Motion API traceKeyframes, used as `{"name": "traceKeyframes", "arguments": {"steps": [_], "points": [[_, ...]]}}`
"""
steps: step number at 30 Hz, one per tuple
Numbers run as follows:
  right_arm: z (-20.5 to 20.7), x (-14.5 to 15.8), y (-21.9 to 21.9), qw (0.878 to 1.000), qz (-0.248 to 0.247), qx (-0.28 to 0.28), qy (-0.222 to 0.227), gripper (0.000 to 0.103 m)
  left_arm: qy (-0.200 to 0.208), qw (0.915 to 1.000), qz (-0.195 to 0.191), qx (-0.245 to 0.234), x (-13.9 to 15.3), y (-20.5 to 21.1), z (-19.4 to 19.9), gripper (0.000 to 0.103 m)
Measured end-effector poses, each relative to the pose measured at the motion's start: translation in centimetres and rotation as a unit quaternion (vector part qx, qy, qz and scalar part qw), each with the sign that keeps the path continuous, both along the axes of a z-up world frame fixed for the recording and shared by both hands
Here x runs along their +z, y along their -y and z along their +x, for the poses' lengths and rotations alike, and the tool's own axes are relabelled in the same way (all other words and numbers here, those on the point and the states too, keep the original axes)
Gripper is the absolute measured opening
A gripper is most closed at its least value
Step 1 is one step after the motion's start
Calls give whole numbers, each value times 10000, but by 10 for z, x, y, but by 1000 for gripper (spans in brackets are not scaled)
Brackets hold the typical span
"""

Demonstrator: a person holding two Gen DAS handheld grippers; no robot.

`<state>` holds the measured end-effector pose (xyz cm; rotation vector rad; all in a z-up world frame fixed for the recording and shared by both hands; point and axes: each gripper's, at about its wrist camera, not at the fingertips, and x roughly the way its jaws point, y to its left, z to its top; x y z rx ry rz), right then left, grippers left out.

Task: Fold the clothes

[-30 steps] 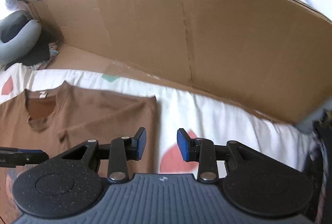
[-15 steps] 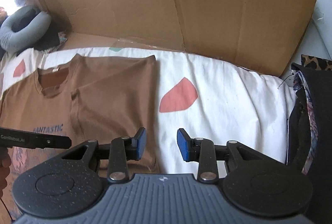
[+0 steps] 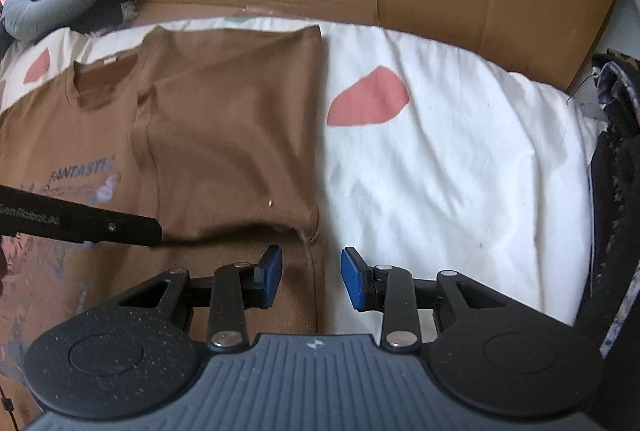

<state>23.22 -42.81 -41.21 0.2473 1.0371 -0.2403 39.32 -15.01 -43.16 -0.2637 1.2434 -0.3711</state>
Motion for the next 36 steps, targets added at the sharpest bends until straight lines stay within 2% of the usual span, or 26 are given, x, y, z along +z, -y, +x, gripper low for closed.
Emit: {"name": "traceKeyframes", "arguments": {"steps": [1, 3, 14, 20, 23, 25, 29, 34, 36], "points": [[1, -2, 0, 10000, -49, -14, -10, 39, -26, 10000, -59, -3, 0, 1, 1, 5], [5, -5, 3, 9999, -41, -104, -2, 39, -3, 10000, -42, -32, 3, 3, 2, 1], [9, -13, 8, 9999, -70, -148, -26, 37, 140, 9998, -63, -120, 32, -1, -6, 1], [8, -15, 8, 9998, -92, -164, -24, 37, 10, 9999, 22, -171, 23, -1, -11, 0], [9, -15, 7, 9998, -131, -142, -30, 37, -159, 9992, 238, -278, 9, 4, -12, 1], [9, -15, 8, 9999, -101, -132, -29, 38, -265, 9989, 253, -295, 2, 3, -9, 1], [2, -9, 11, 9999, 25, -138, -22, 38, -67, 9992, 286, -275, 16, -6, -5, 2], [-5, 13, 11, 9993, 177, 16, 326, 37, 129, 9991, 351, -214, 32, -21, 11, 4], [-4, 22, 11, 9987, 185, 97, 466, 28, 287, 9983, 470, -189, 37, -22, 22, 8]]}}
